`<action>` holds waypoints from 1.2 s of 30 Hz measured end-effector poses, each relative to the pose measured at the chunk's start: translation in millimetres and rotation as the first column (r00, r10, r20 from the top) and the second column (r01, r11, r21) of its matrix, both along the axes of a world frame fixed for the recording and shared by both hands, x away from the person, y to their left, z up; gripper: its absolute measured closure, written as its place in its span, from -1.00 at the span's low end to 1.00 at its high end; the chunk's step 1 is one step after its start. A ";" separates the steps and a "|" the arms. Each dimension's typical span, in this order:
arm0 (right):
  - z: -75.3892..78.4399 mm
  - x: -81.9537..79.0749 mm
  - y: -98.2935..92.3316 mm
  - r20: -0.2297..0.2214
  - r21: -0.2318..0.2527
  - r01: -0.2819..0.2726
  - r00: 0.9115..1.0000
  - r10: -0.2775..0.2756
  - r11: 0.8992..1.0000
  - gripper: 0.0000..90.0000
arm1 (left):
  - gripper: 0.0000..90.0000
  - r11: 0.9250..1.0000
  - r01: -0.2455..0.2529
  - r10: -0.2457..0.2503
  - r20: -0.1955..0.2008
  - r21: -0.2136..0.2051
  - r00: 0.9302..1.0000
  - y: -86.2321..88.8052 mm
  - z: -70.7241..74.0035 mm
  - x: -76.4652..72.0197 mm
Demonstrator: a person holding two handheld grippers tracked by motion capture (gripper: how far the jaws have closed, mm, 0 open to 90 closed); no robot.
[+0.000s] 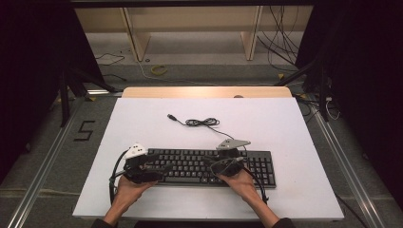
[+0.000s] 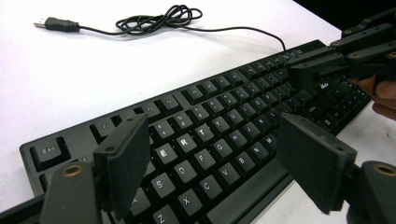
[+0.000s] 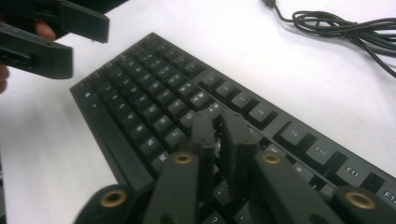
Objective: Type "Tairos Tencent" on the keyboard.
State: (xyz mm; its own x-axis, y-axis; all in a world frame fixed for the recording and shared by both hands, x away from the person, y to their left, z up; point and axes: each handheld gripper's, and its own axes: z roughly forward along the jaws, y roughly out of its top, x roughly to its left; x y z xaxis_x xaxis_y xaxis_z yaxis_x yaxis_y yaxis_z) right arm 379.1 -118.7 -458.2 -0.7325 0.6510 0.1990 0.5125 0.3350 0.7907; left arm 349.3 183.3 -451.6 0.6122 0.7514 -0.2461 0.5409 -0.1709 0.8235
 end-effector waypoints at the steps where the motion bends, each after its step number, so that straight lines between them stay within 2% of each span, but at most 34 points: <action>1: 0.0 0.0 0.0 0.000 0.000 0.000 1.000 0.000 1.000 0.93 | -0.44 1.000 -0.001 0.001 -0.001 0.000 1.000 0.1 -0.1 -0.8; 4: -1.3 2.0 1.3 -0.006 -0.013 0.005 1.000 -0.005 1.000 1.00 | -0.44 1.000 -0.001 0.001 0.001 -0.001 1.000 1.2 -0.3 -2.8; 11: -4.9 6.6 4.5 -0.020 -0.029 0.015 1.000 -0.016 0.999 1.00 | -0.44 1.000 -0.013 0.013 0.005 -0.004 1.000 4.9 -0.9 -6.4; 20: -10.8 11.0 10.4 -0.021 -0.076 0.026 0.999 -0.028 0.997 1.00 | -0.44 1.000 -0.025 0.025 0.009 -0.010 1.000 9.9 -1.8 -8.1; 36: -18.3 15.7 20.3 -0.041 -0.099 0.016 0.999 -0.021 0.995 1.00 | -0.45 1.000 -0.025 0.025 0.008 0.000 1.000 9.3 -4.6 -9.7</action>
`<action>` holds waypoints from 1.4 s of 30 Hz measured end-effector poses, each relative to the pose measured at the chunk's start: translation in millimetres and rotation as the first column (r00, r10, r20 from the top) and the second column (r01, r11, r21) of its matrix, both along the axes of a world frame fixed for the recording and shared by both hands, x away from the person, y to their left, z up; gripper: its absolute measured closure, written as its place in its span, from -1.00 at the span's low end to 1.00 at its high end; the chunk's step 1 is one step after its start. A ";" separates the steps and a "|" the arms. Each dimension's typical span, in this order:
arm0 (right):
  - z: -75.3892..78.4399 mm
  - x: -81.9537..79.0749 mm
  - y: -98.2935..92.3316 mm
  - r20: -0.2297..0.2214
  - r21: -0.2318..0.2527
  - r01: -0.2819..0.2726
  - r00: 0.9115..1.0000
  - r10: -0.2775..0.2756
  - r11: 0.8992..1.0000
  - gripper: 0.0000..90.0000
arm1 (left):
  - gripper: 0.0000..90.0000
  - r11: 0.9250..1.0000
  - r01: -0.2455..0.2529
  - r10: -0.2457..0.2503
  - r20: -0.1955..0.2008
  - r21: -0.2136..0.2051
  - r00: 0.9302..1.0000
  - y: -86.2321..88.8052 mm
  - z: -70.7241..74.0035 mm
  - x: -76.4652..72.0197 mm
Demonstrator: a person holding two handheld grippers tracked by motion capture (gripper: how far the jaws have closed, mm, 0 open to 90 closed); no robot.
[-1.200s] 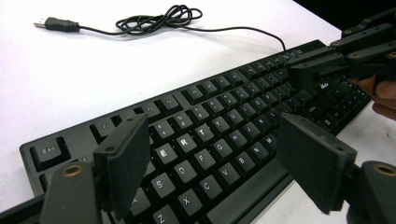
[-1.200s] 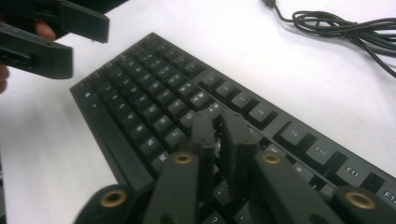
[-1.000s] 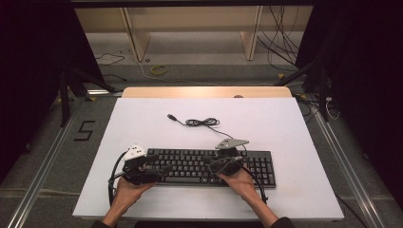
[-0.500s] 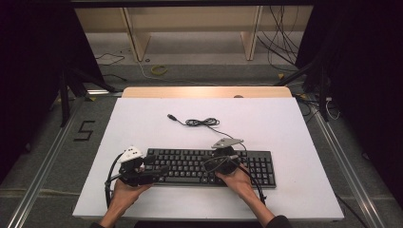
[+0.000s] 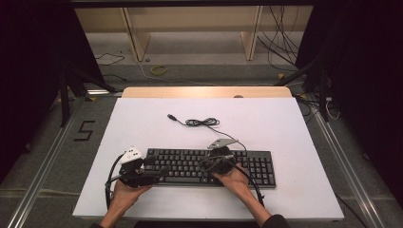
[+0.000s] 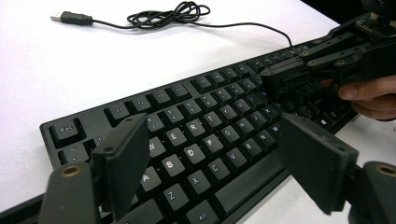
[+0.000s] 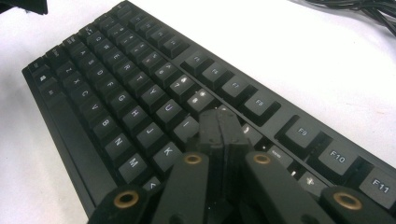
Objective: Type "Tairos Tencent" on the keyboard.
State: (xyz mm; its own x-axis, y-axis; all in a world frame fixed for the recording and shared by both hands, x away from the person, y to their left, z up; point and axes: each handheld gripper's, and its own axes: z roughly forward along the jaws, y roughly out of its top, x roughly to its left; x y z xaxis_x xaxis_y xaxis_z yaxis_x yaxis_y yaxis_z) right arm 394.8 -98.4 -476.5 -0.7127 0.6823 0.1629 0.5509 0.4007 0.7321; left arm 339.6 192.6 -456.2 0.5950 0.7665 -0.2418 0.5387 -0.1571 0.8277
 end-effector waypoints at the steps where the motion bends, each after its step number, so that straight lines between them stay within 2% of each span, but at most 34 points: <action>1: -0.2 0.3 0.3 0.001 -0.002 0.000 1.000 0.000 1.000 1.00 | -0.46 1.000 0.000 0.000 0.001 -0.001 1.000 0.0 0.0 -0.2; 8: -1.0 1.0 1.4 0.008 -0.008 -0.002 1.000 0.002 1.000 1.00 | -0.48 1.000 -0.005 0.005 0.005 -0.006 1.000 0.7 -0.3 -1.2; 10: -1.8 0.8 1.8 -0.004 -0.013 0.001 1.000 -0.001 1.000 1.00 | -0.49 1.000 -0.007 0.007 0.007 -0.011 1.000 1.2 -0.4 -1.3; 15: -3.8 0.2 3.9 0.015 -0.030 -0.002 1.000 0.003 1.000 1.00 | -0.49 1.000 -0.010 0.010 0.004 -0.010 1.000 2.2 -1.2 -0.7; 18: -3.2 0.0 4.4 0.011 -0.032 0.005 1.000 -0.004 0.999 1.00 | -0.49 1.000 -0.012 0.012 0.005 -0.008 1.000 2.8 -1.2 -0.6; 22: -1.4 -0.5 3.8 -0.001 -0.026 0.015 1.000 -0.015 1.000 1.00 | -0.49 1.000 -0.011 0.011 0.003 -0.008 1.000 2.5 -1.3 -0.5; 29: 9.0 -2.9 -0.2 0.013 0.009 0.028 1.000 -0.029 1.000 1.00 | -0.49 1.000 -0.012 0.012 0.004 -0.003 1.000 3.1 -1.2 0.0; 31: 13.0 -4.2 -3.2 0.010 0.035 0.028 1.000 -0.028 0.999 0.96 | -0.49 1.000 -0.014 0.014 0.003 -0.002 1.000 3.5 -1.3 0.2; 37: 16.4 -7.0 -6.5 0.014 0.056 0.018 1.000 -0.019 0.998 0.81 | -0.48 1.000 -0.021 0.021 0.000 0.006 1.000 4.4 -2.0 1.2; 39: 18.5 -8.9 -8.5 0.014 0.069 0.008 1.000 -0.009 0.998 0.63 | -0.47 1.000 -0.021 0.021 -0.001 0.009 1.000 4.7 -2.3 1.4; 42: 19.6 -10.1 -10.1 0.020 0.085 0.000 1.000 -0.002 0.996 0.54 | -0.45 1.000 -0.025 0.025 -0.002 0.008 1.000 5.2 -2.8 2.0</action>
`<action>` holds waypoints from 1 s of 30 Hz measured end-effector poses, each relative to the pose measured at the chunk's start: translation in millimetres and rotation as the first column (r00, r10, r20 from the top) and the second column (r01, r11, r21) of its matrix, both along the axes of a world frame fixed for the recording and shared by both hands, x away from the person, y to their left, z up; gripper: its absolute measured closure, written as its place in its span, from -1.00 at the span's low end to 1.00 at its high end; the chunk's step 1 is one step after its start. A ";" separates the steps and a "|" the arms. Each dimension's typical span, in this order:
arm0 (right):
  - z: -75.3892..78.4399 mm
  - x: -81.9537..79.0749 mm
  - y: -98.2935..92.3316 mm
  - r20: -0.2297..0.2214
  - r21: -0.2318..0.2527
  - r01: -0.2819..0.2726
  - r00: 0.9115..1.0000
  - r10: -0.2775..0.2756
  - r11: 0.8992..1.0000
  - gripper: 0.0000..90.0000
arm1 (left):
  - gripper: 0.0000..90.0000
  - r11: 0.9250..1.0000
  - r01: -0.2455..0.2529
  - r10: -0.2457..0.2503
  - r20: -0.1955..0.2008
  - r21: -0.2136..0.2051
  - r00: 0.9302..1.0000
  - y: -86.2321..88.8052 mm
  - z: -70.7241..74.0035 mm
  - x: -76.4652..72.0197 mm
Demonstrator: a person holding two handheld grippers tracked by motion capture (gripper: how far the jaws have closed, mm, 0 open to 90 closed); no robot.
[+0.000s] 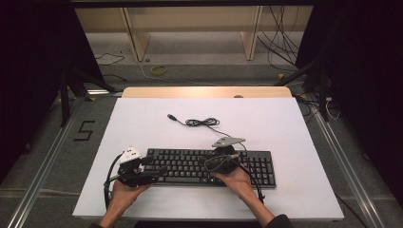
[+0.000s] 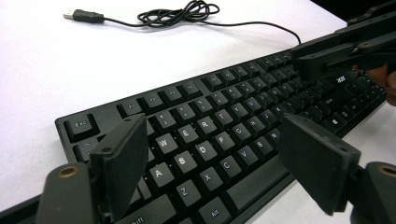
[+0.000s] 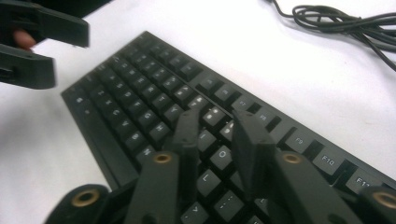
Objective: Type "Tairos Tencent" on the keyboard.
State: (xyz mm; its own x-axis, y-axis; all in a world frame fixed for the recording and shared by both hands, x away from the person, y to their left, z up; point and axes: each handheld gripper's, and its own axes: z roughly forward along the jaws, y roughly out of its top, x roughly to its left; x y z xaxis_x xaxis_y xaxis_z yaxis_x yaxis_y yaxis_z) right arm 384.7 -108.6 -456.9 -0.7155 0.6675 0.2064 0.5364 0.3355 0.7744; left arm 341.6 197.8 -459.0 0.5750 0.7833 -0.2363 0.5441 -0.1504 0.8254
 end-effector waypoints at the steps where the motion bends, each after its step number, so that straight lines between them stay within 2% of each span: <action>1: 0.9 -0.8 -0.8 -0.003 0.007 -0.002 1.000 0.002 1.000 0.46 | -0.45 1.000 0.000 0.000 0.000 0.002 1.000 0.3 0.0 0.1; 4: 2.6 -3.5 -3.1 -0.003 0.020 -0.007 1.000 0.007 1.000 0.26 | -0.41 1.000 -0.001 0.001 -0.001 0.004 1.000 0.6 -0.3 0.4; 10: 3.7 -6.7 -5.4 -0.002 0.025 -0.007 1.000 0.007 1.000 0.06 | -0.28 1.000 0.006 -0.006 -0.004 0.014 1.000 1.2 -1.1 1.0; 18: 4.1 -10.1 -9.2 0.005 0.025 -0.006 1.000 0.006 1.000 -0.07 | -0.10 1.000 0.011 -0.010 -0.005 0.018 1.000 2.0 -1.6 1.3; 30: 4.1 -19.5 -16.2 0.024 0.041 -0.012 1.000 0.011 0.999 -0.18 | 0.44 0.998 0.005 -0.003 -0.024 0.067 1.000 2.0 -4.0 3.3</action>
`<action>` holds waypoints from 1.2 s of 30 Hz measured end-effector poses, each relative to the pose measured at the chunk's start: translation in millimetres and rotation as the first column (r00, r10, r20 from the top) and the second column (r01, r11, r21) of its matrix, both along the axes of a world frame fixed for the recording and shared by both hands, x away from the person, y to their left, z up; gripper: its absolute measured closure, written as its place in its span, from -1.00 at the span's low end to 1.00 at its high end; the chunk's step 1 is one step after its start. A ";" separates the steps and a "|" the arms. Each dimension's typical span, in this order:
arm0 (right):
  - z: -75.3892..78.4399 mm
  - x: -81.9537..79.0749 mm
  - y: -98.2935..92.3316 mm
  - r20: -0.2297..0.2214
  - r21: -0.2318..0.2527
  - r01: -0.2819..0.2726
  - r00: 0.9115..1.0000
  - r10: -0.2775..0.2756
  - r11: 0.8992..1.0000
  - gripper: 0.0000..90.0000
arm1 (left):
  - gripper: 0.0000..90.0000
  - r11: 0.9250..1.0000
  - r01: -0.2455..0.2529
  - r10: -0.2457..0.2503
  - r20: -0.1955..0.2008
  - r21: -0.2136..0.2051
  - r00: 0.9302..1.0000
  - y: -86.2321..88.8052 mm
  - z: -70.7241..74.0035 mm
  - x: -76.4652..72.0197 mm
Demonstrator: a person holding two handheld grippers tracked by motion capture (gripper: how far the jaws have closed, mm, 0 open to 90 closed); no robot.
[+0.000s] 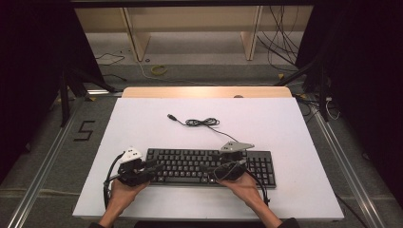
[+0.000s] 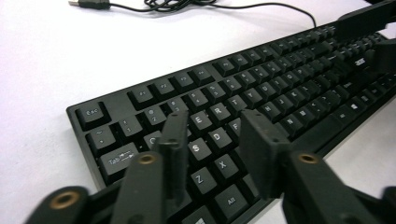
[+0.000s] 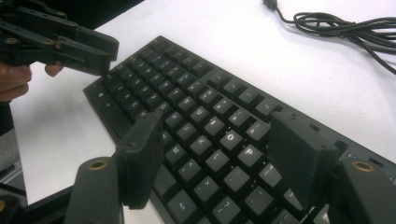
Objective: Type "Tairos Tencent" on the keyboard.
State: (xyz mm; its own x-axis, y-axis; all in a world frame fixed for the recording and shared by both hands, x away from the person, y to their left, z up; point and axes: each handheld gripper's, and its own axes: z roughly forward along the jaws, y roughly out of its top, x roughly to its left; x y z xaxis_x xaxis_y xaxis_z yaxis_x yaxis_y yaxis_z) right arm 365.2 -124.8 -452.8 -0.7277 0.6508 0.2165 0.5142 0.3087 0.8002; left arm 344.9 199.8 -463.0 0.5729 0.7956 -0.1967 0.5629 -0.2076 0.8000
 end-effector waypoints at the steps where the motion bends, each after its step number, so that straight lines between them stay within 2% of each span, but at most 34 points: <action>1: 0.2 -0.9 -1.1 0.001 0.001 -0.001 1.000 0.001 1.000 -0.18 | 0.49 1.000 0.003 -0.003 -0.003 0.003 1.000 0.1 -0.2 0.3; 6: 0.2 -5.0 -6.2 0.006 0.006 0.004 1.000 -0.004 1.000 -0.20 | 0.73 1.000 0.004 -0.004 -0.007 0.021 1.000 -0.8 -1.3 2.0; 13: -0.6 -9.1 -9.1 0.005 0.008 0.006 1.000 -0.006 1.000 -0.23 | 0.97 0.999 0.010 -0.009 -0.019 0.045 1.000 -3.0 -3.3 5.0; 28: -0.3 -18.3 -13.7 0.019 0.025 -0.003 1.000 0.002 1.000 -0.28 | 0.98 0.998 -0.012 0.017 -0.069 0.061 0.997 -4.3 -6.9 14.4; 36: -0.4 -20.8 -14.9 0.018 0.026 -0.003 1.000 0.002 1.000 -0.29 | 0.98 0.997 -0.002 0.008 -0.082 0.072 0.997 -8.3 -9.7 17.3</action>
State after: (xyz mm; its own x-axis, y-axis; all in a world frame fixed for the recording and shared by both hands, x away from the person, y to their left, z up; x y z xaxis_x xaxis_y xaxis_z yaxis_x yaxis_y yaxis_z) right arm 344.4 -139.8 -453.2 -0.7334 0.6432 0.2201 0.4986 0.2888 0.8173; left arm 362.2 191.6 -472.8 0.5531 0.8122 -0.1854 0.6275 -0.2598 0.7340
